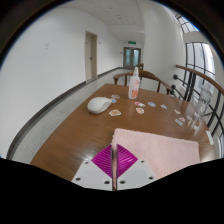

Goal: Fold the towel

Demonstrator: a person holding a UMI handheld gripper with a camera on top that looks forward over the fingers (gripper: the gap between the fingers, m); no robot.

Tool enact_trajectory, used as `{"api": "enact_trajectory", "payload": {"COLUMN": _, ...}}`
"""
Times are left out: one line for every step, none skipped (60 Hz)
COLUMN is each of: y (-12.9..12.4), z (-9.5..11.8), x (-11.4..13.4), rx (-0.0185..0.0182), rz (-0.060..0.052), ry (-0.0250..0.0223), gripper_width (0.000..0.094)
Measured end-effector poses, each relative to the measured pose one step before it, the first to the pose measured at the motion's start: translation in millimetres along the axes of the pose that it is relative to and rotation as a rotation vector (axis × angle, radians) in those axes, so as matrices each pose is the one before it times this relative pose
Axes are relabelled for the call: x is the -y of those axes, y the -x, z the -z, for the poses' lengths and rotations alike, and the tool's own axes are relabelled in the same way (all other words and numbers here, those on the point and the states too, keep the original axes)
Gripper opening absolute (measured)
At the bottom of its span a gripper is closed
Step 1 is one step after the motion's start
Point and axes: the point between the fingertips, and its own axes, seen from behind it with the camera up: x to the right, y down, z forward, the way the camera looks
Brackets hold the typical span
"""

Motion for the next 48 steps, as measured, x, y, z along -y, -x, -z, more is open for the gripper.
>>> {"api": "enact_trajectory", "payload": {"y": 0.07, "z": 0.14, "x": 0.14, "rx": 0.00023, "rz": 0.0003, "ry": -0.00303, "gripper_width": 0.0030}}
{"api": "enact_trajectory", "payload": {"y": -2.18, "z": -1.12, "x": -0.30, "rx": -0.00022, "rz": 0.0012, "ry": -0.00035, "gripper_width": 0.0028}}
{"api": "enact_trajectory", "payload": {"y": -0.31, "z": 0.74, "x": -0.27, "rx": -0.00484, "rz": -0.0013, "ry": 0.00063, "gripper_width": 0.0010}}
{"api": "enact_trajectory", "payload": {"y": 0.34, "z": 0.46, "x": -0.34, "rx": -0.00169, "rz": -0.0011, "ry": 0.00120, "gripper_width": 0.0006}}
{"api": "enact_trajectory", "payload": {"y": 0.11, "z": -1.34, "x": 1.38, "rx": -0.00097, "rz": -0.0049, "ry": -0.00217, "gripper_width": 0.0003}}
{"api": "enact_trajectory", "payload": {"y": 0.30, "z": 0.38, "x": -0.22, "rx": -0.00097, "rz": -0.0058, "ry": 0.00050, "gripper_width": 0.0002}}
{"api": "enact_trajectory", "payload": {"y": 0.14, "z": 0.10, "x": 0.00, "rx": -0.00089, "rz": -0.0072, "ry": -0.00035, "gripper_width": 0.0002}}
{"api": "enact_trajectory", "payload": {"y": -0.02, "z": 0.20, "x": 0.12, "rx": -0.00099, "rz": -0.0068, "ry": 0.00039, "gripper_width": 0.0002}}
{"api": "enact_trajectory", "payload": {"y": -0.17, "z": 0.21, "x": 0.09, "rx": -0.00154, "rz": -0.0060, "ry": 0.00050, "gripper_width": 0.0002}}
{"api": "enact_trajectory", "payload": {"y": -2.18, "z": 0.69, "x": 0.08, "rx": -0.00117, "rz": -0.0048, "ry": 0.00174, "gripper_width": 0.0001}}
{"api": "enact_trajectory", "payload": {"y": -0.96, "z": 0.40, "x": 0.12, "rx": -0.00323, "rz": -0.0050, "ry": 0.00156, "gripper_width": 0.0002}}
{"api": "enact_trajectory", "payload": {"y": -1.08, "z": 0.73, "x": 0.82, "rx": -0.00301, "rz": -0.0044, "ry": -0.00031, "gripper_width": 0.0002}}
{"api": "enact_trajectory", "payload": {"y": -0.50, "z": 1.18, "x": 1.69, "rx": -0.00048, "rz": -0.0016, "ry": -0.00400, "gripper_width": 0.0001}}
{"api": "enact_trajectory", "payload": {"y": -0.23, "z": 1.70, "x": 3.01, "rx": 0.00147, "rz": -0.0001, "ry": -0.00937, "gripper_width": 0.0002}}
{"api": "enact_trajectory", "payload": {"y": -1.51, "z": 1.75, "x": 4.39, "rx": 0.00083, "rz": -0.0010, "ry": -0.01426, "gripper_width": 0.0002}}
{"api": "enact_trajectory", "payload": {"y": -2.14, "z": 3.06, "x": 4.83, "rx": -0.00270, "rz": -0.0009, "ry": -0.01691, "gripper_width": 0.0001}}
{"api": "enact_trajectory", "payload": {"y": -2.82, "z": 3.97, "x": 5.20, "rx": -0.00559, "rz": 0.0010, "ry": -0.01760, "gripper_width": 0.0001}}
{"api": "enact_trajectory", "payload": {"y": -3.47, "z": 4.59, "x": 6.56, "rx": -0.00654, "rz": 0.0006, "ry": -0.02016, "gripper_width": 0.0001}}
{"api": "enact_trajectory", "payload": {"y": -4.40, "z": 4.71, "x": 7.86, "rx": -0.00731, "rz": -0.0011, "ry": -0.02313, "gripper_width": 0.0001}}
{"api": "enact_trajectory", "payload": {"y": -5.17, "z": 4.74, "x": 8.09, "rx": -0.00879, "rz": -0.0011, "ry": -0.02193, "gripper_width": 0.0001}}
{"api": "enact_trajectory", "payload": {"y": -6.41, "z": 4.72, "x": 7.24, "rx": -0.01028, "rz": -0.0004, "ry": -0.01780, "gripper_width": 0.0001}}
{"api": "enact_trajectory", "payload": {"y": -7.09, "z": 7.57, "x": 7.62, "rx": -0.00692, "rz": -0.0031, "ry": -0.01670, "gripper_width": 0.0001}}
{"api": "enact_trajectory", "payload": {"y": -5.67, "z": 1.42, "x": 7.17, "rx": -0.01333, "rz": -0.0014, "ry": -0.01284, "gripper_width": 0.0001}}
{"api": "enact_trajectory", "payload": {"y": -7.47, "z": 4.65, "x": 6.22, "rx": -0.01023, "rz": -0.0025, "ry": -0.01226, "gripper_width": 0.0000}}
{"api": "enact_trajectory", "payload": {"y": -8.04, "z": 3.66, "x": 5.15, "rx": -0.00950, "rz": -0.0028, "ry": -0.00939, "gripper_width": 0.0001}}
{"api": "enact_trajectory", "payload": {"y": -8.27, "z": 3.80, "x": 4.30, "rx": -0.00904, "rz": -0.0032, "ry": -0.00821, "gripper_width": 0.0001}}
{"api": "enact_trajectory", "payload": {"y": -9.13, "z": 3.33, "x": 3.98, "rx": -0.00945, "rz": -0.0048, "ry": -0.00748, "gripper_width": 0.0001}}
{"api": "enact_trajectory", "payload": {"y": -9.50, "z": 2.96, "x": 3.07, "rx": -0.01061, "rz": -0.0052, "ry": -0.00587, "gripper_width": 0.0001}}
{"api": "enact_trajectory", "payload": {"y": -11.97, "z": 1.90, "x": 1.82, "rx": -0.01195, "rz": -0.0045, "ry": -0.00453, "gripper_width": 0.0001}}
{"api": "enact_trajectory", "payload": {"y": -9.22, "z": 0.67, "x": 2.33, "rx": -0.01322, "rz": -0.0034, "ry": -0.00130, "gripper_width": 0.0001}}
{"api": "enact_trajectory", "payload": {"y": -11.58, "z": 1.97, "x": 1.04, "rx": -0.01496, "rz": -0.0035, "ry": 0.00007, "gripper_width": 0.0001}}
{"api": "enact_trajectory", "payload": {"y": -11.95, "z": 1.40, "x": 0.10, "rx": -0.01631, "rz": -0.0048, "ry": 0.00060, "gripper_width": 0.0001}}
{"api": "enact_trajectory", "payload": {"y": -12.58, "z": 1.17, "x": -0.87, "rx": -0.01687, "rz": -0.0043, "ry": 0.00216, "gripper_width": 0.0000}}
{"api": "enact_trajectory", "payload": {"y": -12.23, "z": 0.10, "x": -2.22, "rx": -0.01746, "rz": -0.0033, "ry": 0.00445, "gripper_width": 0.0001}}
{"api": "enact_trajectory", "payload": {"y": -12.00, "z": -0.46, "x": -3.28, "rx": -0.01718, "rz": -0.0037, "ry": 0.00731, "gripper_width": 0.0001}}
{"api": "enact_trajectory", "payload": {"y": -11.46, "z": -5.61, "x": -6.28, "rx": -0.01698, "rz": -0.0052, "ry": 0.00866, "gripper_width": 0.0001}}
{"api": "enact_trajectory", "payload": {"y": -10.88, "z": -2.39, "x": -5.99, "rx": -0.01640, "rz": -0.0054, "ry": 0.01271, "gripper_width": 0.0001}}
{"api": "enact_trajectory", "payload": {"y": -9.04, "z": -3.22, "x": -5.03, "rx": -0.01269, "rz": -0.0058, "ry": 0.01147, "gripper_width": 0.0001}}
{"api": "enact_trajectory", "payload": {"y": -9.33, "z": -3.18, "x": -5.91, "rx": -0.01192, "rz": -0.0059, "ry": 0.01301, "gripper_width": 0.0001}}
{"api": "enact_trajectory", "payload": {"y": -7.97, "z": -3.19, "x": -5.84, "rx": -0.00930, "rz": -0.0038, "ry": 0.01296, "gripper_width": 0.0001}}
{"api": "enact_trajectory", "payload": {"y": -7.55, "z": -3.57, "x": -5.97, "rx": -0.00787, "rz": -0.0018, "ry": 0.01387, "gripper_width": 0.0001}}
{"api": "enact_trajectory", "payload": {"y": -6.89, "z": -3.69, "x": -6.19, "rx": -0.00674, "rz": -0.0024, "ry": 0.01373, "gripper_width": 0.0002}}
{"api": "enact_trajectory", "payload": {"y": -6.18, "z": -3.63, "x": -4.79, "rx": -0.00557, "rz": -0.0050, "ry": 0.01139, "gripper_width": 0.0003}}
{"api": "enact_trajectory", "payload": {"y": -6.95, "z": -5.08, "x": -6.90, "rx": -0.00629, "rz": -0.0076, "ry": 0.00825, "gripper_width": 0.0003}}
{"api": "enact_trajectory", "payload": {"y": -4.43, "z": -3.51, "x": -3.71, "rx": -0.00298, "rz": -0.0121, "ry": 0.00612, "gripper_width": 0.0003}}
{"api": "enact_trajectory", "payload": {"y": -0.76, "z": -5.26, "x": -2.12, "rx": 0.00083, "rz": -0.0152, "ry": 0.00532, "gripper_width": 0.0004}}
{"api": "enact_trajectory", "payload": {"y": -2.17, "z": -3.06, "x": -3.33, "rx": 0.00377, "rz": -0.0153, "ry": 0.00619, "gripper_width": 0.0004}}
{"api": "enact_trajectory", "payload": {"y": -1.09, "z": -2.46, "x": -2.70, "rx": 0.00668, "rz": -0.0144, "ry": 0.00572, "gripper_width": 0.0006}}
